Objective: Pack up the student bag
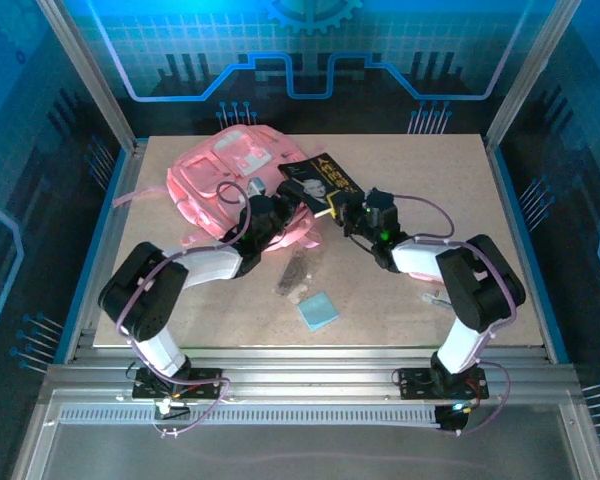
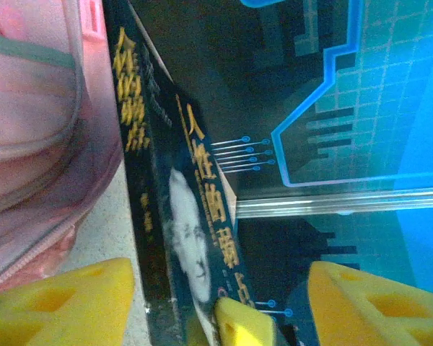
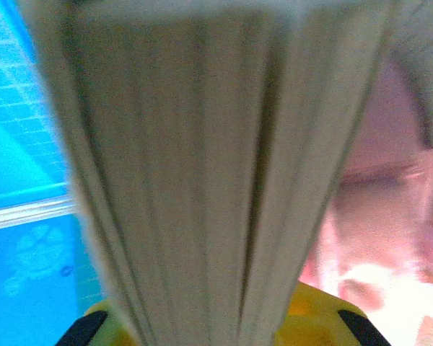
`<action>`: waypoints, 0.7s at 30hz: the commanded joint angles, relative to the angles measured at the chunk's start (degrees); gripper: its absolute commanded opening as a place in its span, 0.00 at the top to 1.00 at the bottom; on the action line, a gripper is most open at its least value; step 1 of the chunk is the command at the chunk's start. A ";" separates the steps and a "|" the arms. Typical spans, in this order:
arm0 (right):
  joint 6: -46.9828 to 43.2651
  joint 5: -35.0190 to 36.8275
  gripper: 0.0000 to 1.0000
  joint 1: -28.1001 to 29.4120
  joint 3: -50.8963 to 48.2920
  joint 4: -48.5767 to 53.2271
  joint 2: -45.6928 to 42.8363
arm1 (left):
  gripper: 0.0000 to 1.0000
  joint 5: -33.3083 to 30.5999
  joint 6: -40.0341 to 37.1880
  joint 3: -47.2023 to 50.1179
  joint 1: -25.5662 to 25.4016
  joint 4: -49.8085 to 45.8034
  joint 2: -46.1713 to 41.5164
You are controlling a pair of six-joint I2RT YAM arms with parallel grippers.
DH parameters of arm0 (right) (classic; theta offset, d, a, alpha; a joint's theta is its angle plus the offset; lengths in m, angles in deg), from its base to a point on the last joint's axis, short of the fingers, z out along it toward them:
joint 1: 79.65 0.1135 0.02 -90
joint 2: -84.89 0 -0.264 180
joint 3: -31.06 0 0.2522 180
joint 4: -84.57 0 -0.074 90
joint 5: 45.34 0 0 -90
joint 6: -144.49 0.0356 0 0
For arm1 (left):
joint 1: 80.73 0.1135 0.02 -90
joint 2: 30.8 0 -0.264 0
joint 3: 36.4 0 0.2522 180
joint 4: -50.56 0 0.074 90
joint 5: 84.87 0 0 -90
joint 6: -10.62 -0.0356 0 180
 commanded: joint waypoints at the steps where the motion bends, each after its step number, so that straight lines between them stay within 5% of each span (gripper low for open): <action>1: -12.85 -5.46 1.00 -5.83 0.62 8.44 -7.19 | 0.30 8.74 -9.50 -1.09 5.20 -13.48 -5.61; 5: -23.66 -14.26 1.00 -11.65 2.19 21.60 -10.63 | 0.28 12.15 -22.03 -7.01 7.35 -31.11 -7.36; 11: -35.37 -18.36 1.00 -17.33 1.04 34.99 -17.58 | 0.30 14.88 -40.36 -19.43 7.25 -52.69 -2.59; 21: -43.79 -19.82 1.00 -23.41 -0.21 47.03 -27.30 | 0.32 14.63 -53.62 -34.62 4.77 -68.48 11.43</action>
